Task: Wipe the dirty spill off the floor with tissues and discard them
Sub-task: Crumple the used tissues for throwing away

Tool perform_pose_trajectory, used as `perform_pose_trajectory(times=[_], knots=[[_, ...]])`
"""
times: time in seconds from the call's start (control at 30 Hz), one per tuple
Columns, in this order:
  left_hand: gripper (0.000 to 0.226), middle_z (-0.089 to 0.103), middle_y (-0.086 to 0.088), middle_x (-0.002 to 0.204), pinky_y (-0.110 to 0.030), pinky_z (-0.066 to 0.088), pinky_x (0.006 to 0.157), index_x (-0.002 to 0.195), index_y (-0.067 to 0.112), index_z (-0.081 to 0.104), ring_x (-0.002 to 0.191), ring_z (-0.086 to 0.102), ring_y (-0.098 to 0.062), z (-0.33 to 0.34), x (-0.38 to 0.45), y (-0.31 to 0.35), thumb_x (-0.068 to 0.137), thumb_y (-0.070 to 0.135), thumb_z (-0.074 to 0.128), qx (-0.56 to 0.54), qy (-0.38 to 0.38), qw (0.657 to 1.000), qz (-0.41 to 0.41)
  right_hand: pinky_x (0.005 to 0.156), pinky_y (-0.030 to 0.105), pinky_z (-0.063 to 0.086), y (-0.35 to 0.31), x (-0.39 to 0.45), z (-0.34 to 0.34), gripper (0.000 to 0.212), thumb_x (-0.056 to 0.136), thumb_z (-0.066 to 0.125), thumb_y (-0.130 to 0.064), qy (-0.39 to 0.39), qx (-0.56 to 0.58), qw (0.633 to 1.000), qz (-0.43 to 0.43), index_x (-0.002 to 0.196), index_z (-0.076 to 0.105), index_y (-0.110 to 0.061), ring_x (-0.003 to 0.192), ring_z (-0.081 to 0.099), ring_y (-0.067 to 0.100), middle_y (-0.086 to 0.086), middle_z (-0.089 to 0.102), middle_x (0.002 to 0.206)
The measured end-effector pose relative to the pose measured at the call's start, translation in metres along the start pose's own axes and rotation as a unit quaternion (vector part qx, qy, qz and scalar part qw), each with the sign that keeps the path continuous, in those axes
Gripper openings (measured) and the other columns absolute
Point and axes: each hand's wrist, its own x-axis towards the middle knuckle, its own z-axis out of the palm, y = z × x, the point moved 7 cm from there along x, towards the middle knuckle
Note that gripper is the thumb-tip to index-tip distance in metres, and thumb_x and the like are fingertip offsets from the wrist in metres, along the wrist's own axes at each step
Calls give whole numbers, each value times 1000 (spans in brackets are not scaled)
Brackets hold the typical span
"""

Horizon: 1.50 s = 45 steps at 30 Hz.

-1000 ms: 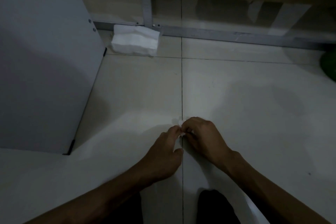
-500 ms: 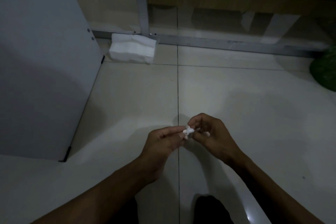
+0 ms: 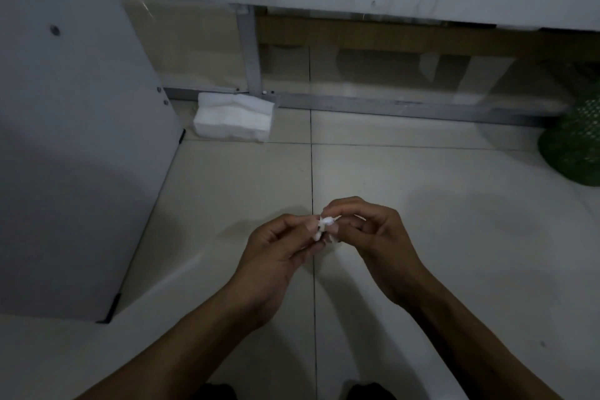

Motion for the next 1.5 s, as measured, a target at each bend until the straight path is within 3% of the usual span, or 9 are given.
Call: perform_pose_trajectory(times=[0.13,0.3,0.53,0.67,0.8,1.0,1.13,1.23,1.5], knots=[[32,75,-19,110,-34,58,96,104,2,76,113,70,-37,7,5,15,79,21,78,-9,-11,1000,5,84,30,56,-13,7,-2,16,93,69,-4,16,11,1000,-15,106,79,-4,94,72,27,14,75,103],[33,72,-30,107,-46,54,104,99,-1,70,110,67,-48,19,10,30,76,22,80,-1,-25,999,25,72,27,56,-34,16,-2,14,95,71,-17,41,-21,998,-32,105,80,-13,71,66,20,8,76,90],[30,76,-15,94,-33,58,86,99,4,70,94,72,-28,37,27,65,82,27,78,43,-27,998,41,67,19,55,-73,29,-3,16,99,67,-13,96,-118,983,-101,109,79,-13,79,73,13,1,79,93],[44,78,-17,102,-31,59,80,112,8,71,92,74,-27,57,40,102,75,28,85,85,-57,994,27,68,17,56,-109,38,-11,21,99,66,-19,84,-157,976,-125,117,77,-19,85,74,12,-5,78,98],[30,78,-12,96,-29,58,76,106,12,79,81,70,-19,81,50,140,79,26,84,179,-106,978,29,68,20,58,-143,43,-21,23,99,66,-19,68,-175,974,-123,118,75,-26,81,75,14,-9,80,99],[30,77,-12,90,-27,59,69,99,8,79,73,70,-15,121,56,180,77,27,85,232,-162,959,34,72,30,61,-191,41,-39,28,97,67,-10,77,-189,967,-152,124,73,-16,81,77,20,0,80,97],[37,77,-16,95,-27,59,69,99,6,79,75,72,-16,142,55,200,73,31,87,263,-191,945,26,75,28,61,-212,39,-46,35,94,71,-7,47,-196,966,-161,128,70,-15,83,78,20,3,80,94],[29,78,-15,89,-27,59,67,92,10,81,75,73,-18,161,54,212,72,32,86,282,-204,937,23,83,33,63,-227,37,-54,40,90,76,-6,28,-185,967,-172,130,69,-12,87,78,25,8,79,97],[24,78,-21,94,-29,61,66,95,5,78,81,77,-25,199,62,216,81,23,84,317,-214,924,3,74,39,65,-242,28,-77,34,89,79,-14,109,-242,937,-230,122,73,-10,80,76,24,5,79,96]])
